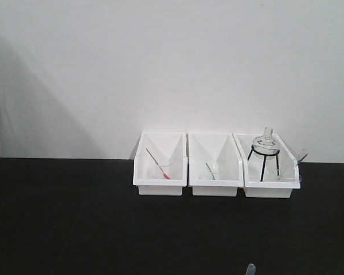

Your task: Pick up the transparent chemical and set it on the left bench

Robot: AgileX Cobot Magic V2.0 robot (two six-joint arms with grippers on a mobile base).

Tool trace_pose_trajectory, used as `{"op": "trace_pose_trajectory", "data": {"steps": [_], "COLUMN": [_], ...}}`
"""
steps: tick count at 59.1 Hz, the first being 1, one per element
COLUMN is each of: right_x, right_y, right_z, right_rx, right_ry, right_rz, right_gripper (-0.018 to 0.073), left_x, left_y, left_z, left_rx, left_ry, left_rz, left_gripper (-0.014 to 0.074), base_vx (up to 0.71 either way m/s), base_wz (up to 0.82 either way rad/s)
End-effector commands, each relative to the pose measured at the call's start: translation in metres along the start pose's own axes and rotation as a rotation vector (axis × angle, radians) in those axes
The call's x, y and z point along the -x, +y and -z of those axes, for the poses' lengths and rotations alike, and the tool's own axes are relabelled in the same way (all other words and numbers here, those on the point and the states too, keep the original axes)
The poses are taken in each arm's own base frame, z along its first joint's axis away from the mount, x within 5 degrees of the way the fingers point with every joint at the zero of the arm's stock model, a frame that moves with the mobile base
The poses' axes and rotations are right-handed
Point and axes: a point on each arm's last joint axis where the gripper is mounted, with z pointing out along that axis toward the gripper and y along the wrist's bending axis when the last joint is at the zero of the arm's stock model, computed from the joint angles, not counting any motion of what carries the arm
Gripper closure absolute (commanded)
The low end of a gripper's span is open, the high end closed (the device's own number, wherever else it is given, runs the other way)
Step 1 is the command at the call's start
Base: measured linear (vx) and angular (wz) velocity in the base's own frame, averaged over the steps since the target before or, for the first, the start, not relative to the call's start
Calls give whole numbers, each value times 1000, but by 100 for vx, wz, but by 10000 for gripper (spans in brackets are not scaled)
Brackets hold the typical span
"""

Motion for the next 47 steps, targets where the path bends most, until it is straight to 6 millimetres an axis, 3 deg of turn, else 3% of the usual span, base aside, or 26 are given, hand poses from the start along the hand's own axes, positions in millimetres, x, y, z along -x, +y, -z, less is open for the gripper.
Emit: {"op": "trace_pose_trajectory", "data": {"steps": [1,23,34,47], "right_x": [14,7,-32,-70], "right_y": [1,-5,-18,-8], "right_z": [3,3,12,39], "right_rx": [19,-55,-250,-231], "right_ry": [-57,-17,186,241], "right_rz": [4,-8,-84,-37], "right_gripper": [567,567,567,567], "left_x": [3,3,3,3], "left_y": [0,0,0,0], "left_z": [1,1,1,1], "left_rx": [2,2,2,2], "left_ry": [-81,-81,-81,-81], "left_rz": [9,9,9,9], "left_gripper": [600,600,600,600], "base_vx": [0,0,0,0], "base_wz": [0,0,0,0]}}
